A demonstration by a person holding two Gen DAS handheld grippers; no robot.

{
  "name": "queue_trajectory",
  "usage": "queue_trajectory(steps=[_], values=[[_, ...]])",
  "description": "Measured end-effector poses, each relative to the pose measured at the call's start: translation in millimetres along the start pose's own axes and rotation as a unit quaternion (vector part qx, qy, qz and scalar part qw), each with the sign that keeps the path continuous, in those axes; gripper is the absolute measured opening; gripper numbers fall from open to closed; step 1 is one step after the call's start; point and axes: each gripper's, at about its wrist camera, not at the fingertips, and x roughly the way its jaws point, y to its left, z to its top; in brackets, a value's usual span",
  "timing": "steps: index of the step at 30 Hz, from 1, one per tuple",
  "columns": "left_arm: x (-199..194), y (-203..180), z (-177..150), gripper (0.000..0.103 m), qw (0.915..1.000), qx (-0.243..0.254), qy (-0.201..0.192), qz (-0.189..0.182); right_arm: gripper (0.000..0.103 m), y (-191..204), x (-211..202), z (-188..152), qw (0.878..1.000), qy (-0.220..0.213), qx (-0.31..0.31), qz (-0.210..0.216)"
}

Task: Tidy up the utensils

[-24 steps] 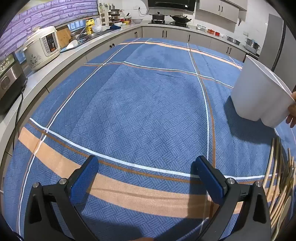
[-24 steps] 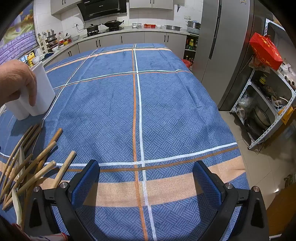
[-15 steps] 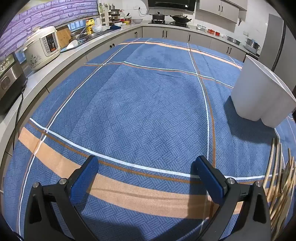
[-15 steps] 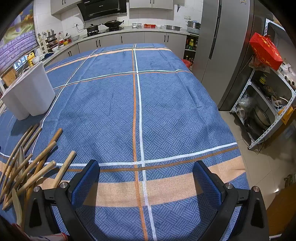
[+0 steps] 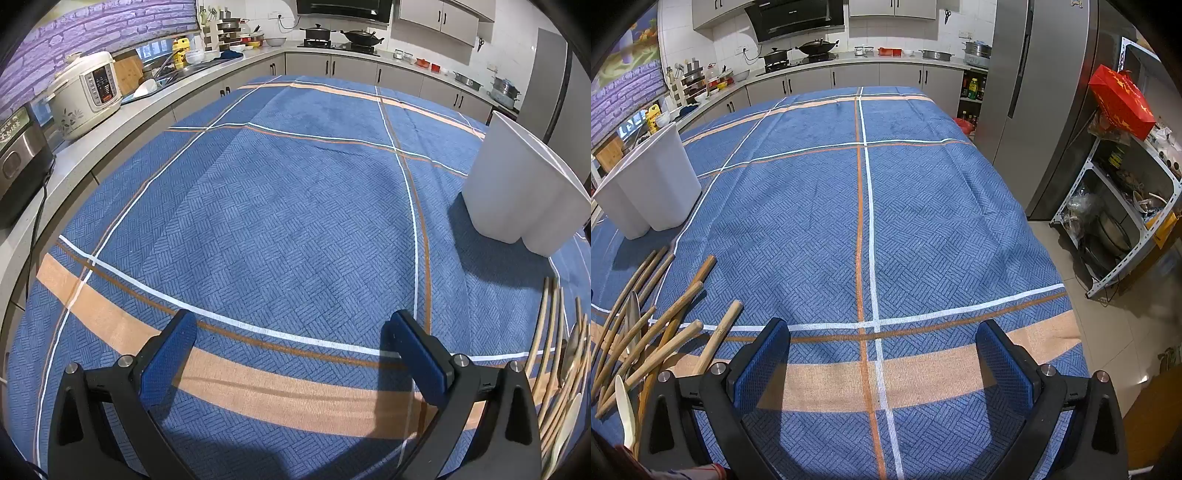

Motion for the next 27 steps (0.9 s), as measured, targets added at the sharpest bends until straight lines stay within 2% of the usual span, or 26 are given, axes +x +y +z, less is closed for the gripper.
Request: queue_trajectory(steps=[27], values=[[-3.6,1.2,1.3,0.103,1.0,0.0,0.0,0.0,0.103,-0.1,1.3,1.1,1.0,0.002,0.008,-0.004]])
